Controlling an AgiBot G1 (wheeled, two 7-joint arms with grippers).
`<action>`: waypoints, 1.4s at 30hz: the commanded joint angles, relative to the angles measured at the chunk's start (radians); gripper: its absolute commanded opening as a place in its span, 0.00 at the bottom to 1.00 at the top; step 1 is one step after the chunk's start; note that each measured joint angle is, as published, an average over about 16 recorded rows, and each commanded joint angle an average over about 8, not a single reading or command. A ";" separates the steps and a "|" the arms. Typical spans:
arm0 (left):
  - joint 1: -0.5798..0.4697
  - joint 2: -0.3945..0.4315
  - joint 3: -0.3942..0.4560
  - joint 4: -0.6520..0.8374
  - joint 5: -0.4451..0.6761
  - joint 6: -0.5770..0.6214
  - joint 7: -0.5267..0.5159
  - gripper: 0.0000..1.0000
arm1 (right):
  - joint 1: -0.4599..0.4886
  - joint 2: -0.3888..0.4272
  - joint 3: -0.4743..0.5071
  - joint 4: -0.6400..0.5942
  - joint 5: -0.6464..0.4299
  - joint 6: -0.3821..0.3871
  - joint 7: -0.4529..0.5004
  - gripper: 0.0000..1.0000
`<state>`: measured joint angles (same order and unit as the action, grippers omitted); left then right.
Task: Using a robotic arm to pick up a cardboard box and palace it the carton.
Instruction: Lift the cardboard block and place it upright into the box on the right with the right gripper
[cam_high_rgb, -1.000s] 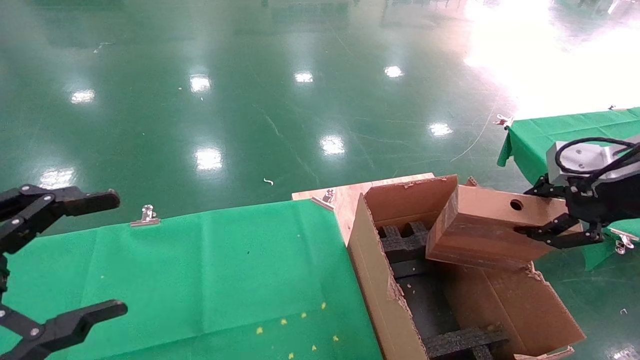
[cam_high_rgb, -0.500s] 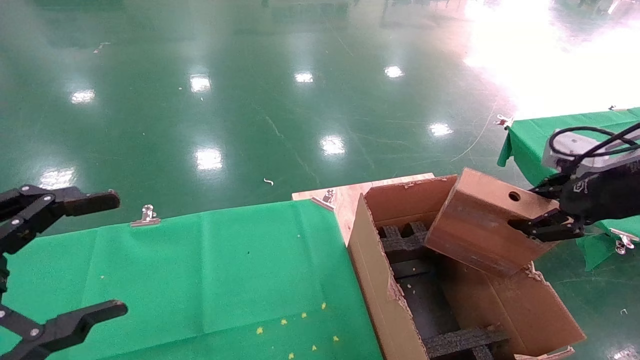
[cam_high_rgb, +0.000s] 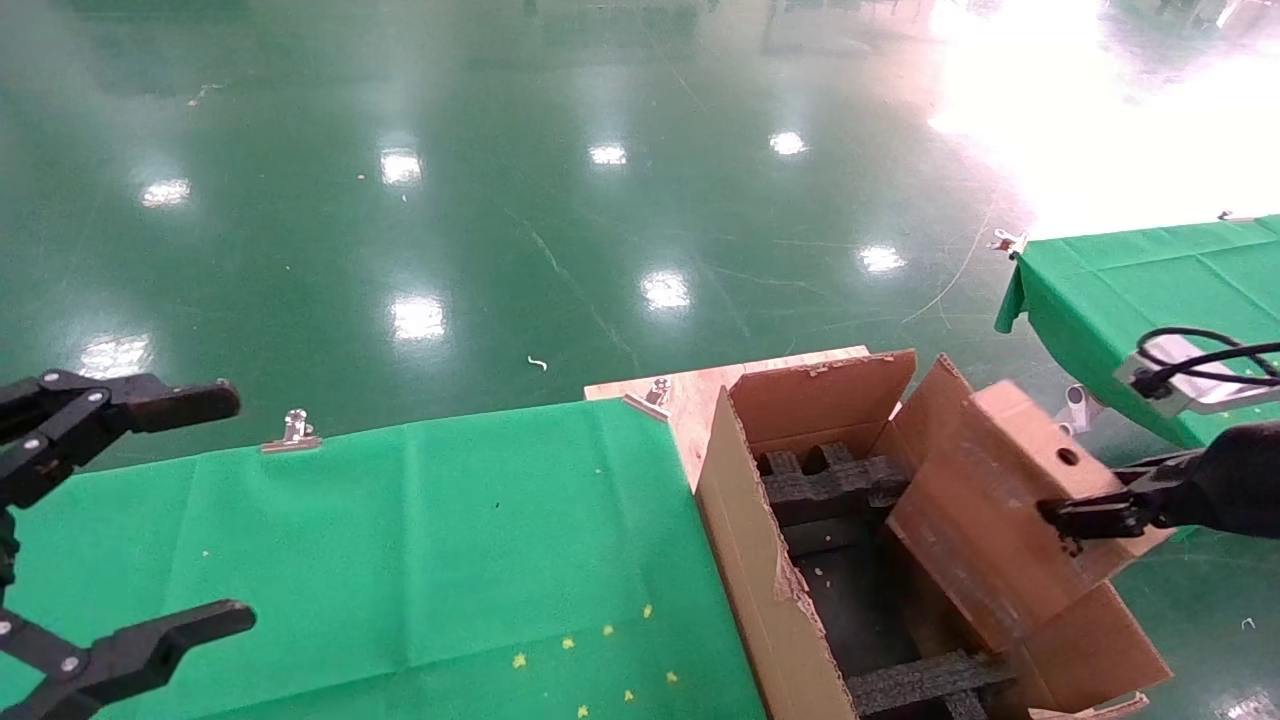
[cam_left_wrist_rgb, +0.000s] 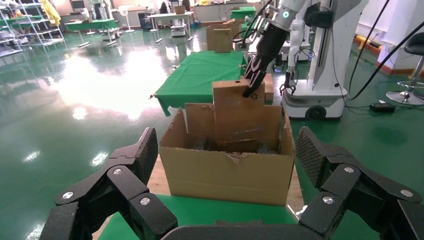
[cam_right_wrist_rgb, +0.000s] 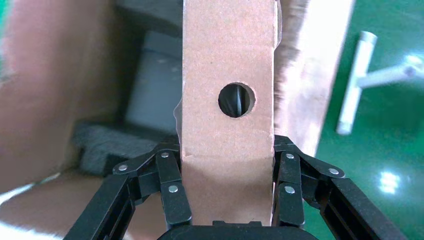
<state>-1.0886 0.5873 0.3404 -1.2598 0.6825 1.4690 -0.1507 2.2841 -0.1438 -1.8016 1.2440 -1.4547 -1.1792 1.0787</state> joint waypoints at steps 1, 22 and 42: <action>0.000 0.000 0.000 0.000 0.000 0.000 0.000 1.00 | -0.004 0.026 -0.007 0.047 -0.042 0.039 0.075 0.00; 0.000 0.000 0.000 0.000 -0.001 0.000 0.000 1.00 | -0.087 -0.032 -0.061 0.125 -0.139 0.199 0.332 0.00; 0.000 0.000 0.000 0.000 -0.001 0.000 0.000 1.00 | -0.129 -0.100 -0.088 0.115 -0.171 0.230 0.385 0.00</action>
<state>-1.0885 0.5871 0.3408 -1.2595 0.6817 1.4687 -0.1504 2.1576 -0.2434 -1.8880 1.3571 -1.6064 -0.9665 1.4608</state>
